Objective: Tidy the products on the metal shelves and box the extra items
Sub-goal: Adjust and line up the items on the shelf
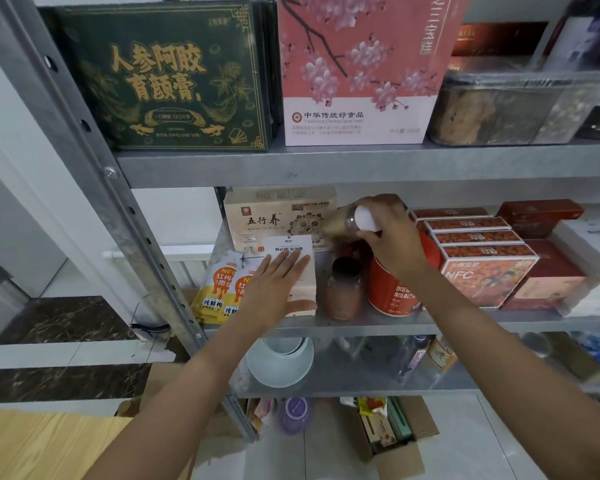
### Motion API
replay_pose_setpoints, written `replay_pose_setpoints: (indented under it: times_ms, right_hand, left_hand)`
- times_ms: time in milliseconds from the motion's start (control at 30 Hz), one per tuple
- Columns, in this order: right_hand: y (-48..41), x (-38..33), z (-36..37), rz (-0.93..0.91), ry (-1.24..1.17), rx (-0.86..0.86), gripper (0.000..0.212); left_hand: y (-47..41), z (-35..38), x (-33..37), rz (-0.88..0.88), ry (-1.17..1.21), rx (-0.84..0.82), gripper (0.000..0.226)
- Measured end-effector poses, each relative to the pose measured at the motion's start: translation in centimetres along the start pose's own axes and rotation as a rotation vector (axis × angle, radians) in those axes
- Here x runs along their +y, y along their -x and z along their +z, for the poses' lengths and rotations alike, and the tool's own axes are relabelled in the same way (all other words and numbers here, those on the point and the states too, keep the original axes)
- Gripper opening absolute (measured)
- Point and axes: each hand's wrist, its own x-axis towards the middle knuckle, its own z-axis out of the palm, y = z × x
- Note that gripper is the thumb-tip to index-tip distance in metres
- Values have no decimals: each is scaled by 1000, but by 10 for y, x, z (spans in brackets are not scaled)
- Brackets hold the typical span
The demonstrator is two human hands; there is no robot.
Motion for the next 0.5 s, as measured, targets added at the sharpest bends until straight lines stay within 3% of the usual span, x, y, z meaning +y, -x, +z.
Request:
replay_pose_setpoints:
  times_ms: [67, 133, 200, 333, 433, 500]
  right_hand:
    - [28, -8, -14, 10, -107, 211, 47]
    - [58, -19, -25, 7, -141, 392, 47]
    - [86, -29, -34, 10, -181, 497, 48]
    - [125, -50, -59, 164, -322, 498, 46]
    - [134, -64, -73, 260, -411, 455, 34]
    - [133, -65, -79, 353, -475, 330, 27]
  left_hand:
    - [8, -8, 8, 24, 66, 191, 91]
    - [16, -16, 22, 94, 142, 508, 82]
    - [19, -20, 39, 204, 198, 707, 75]
    - [29, -25, 79, 319, 332, 710, 91]
    - [42, -21, 102, 244, 366, 714, 98]
    - [50, -18, 110, 157, 398, 699, 97]
